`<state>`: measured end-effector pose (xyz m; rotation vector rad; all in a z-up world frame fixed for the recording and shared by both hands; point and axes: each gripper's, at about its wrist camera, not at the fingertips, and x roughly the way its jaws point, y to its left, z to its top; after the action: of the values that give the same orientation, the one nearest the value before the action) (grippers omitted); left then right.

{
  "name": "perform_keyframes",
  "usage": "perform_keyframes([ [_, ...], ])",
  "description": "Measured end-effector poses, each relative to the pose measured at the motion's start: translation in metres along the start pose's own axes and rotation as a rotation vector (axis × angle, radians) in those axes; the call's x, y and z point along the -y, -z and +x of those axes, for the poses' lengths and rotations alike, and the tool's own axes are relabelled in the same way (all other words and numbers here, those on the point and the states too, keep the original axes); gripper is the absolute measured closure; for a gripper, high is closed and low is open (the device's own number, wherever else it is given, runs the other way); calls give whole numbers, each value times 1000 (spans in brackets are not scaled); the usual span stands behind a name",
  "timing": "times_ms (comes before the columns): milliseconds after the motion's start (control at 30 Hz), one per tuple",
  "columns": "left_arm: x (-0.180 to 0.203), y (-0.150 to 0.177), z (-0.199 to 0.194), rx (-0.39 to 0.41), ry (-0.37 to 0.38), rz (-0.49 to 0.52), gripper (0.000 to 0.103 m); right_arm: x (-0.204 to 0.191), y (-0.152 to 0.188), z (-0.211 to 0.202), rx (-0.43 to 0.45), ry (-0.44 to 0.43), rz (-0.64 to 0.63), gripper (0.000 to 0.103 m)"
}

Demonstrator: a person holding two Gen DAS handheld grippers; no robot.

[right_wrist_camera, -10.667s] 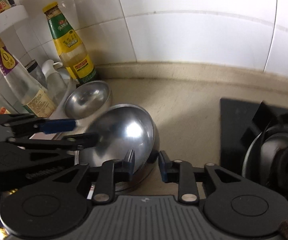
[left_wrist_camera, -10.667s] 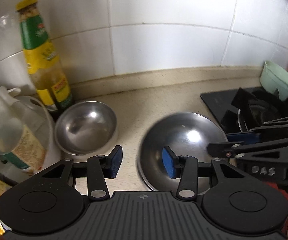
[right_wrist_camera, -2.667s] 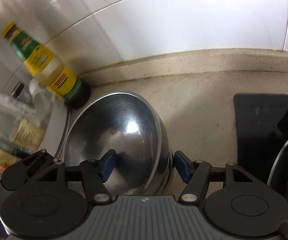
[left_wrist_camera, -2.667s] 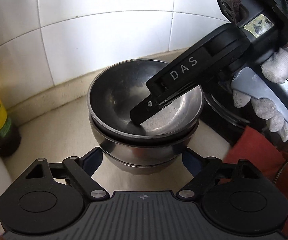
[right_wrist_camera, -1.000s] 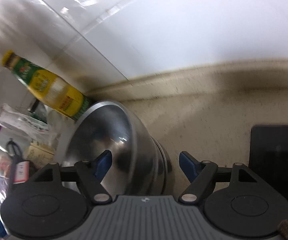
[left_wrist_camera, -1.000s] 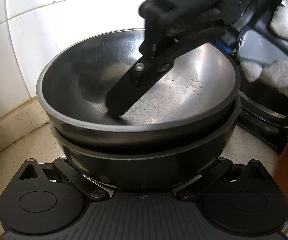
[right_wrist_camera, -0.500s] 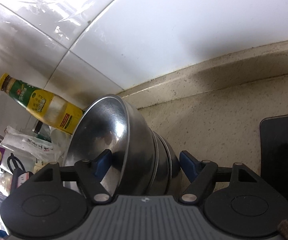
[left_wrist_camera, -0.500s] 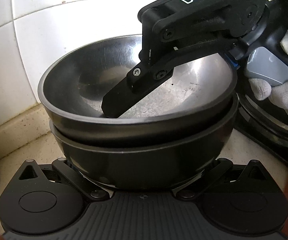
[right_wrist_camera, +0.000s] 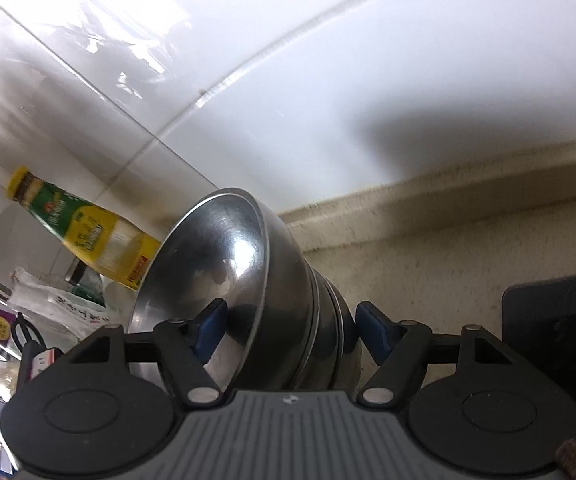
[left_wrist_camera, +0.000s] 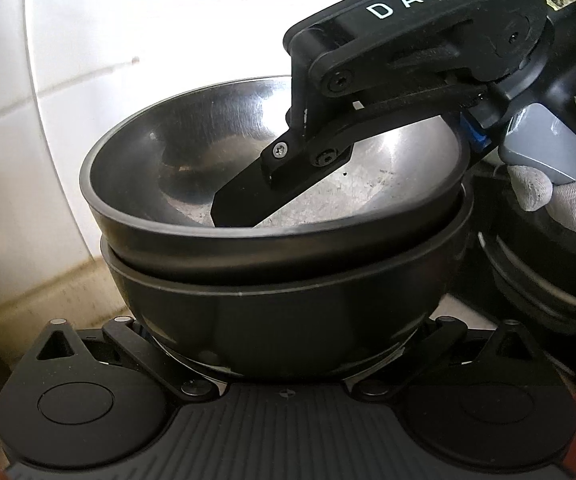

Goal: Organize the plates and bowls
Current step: 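Carry the bowl stack toward the plate stack on the red cloth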

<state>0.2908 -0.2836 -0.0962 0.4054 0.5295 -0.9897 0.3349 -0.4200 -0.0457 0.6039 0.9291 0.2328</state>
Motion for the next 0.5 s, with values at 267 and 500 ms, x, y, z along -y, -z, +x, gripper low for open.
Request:
perform_keyframes([
  [267, 9, -20, -31, 51, -44, 23, 0, -24, -8, -32, 63, -9, -30, 38],
  [500, 23, -37, -74, 102, -101, 42, 0, -54, -10, -66, 115, -34, -86, 38],
])
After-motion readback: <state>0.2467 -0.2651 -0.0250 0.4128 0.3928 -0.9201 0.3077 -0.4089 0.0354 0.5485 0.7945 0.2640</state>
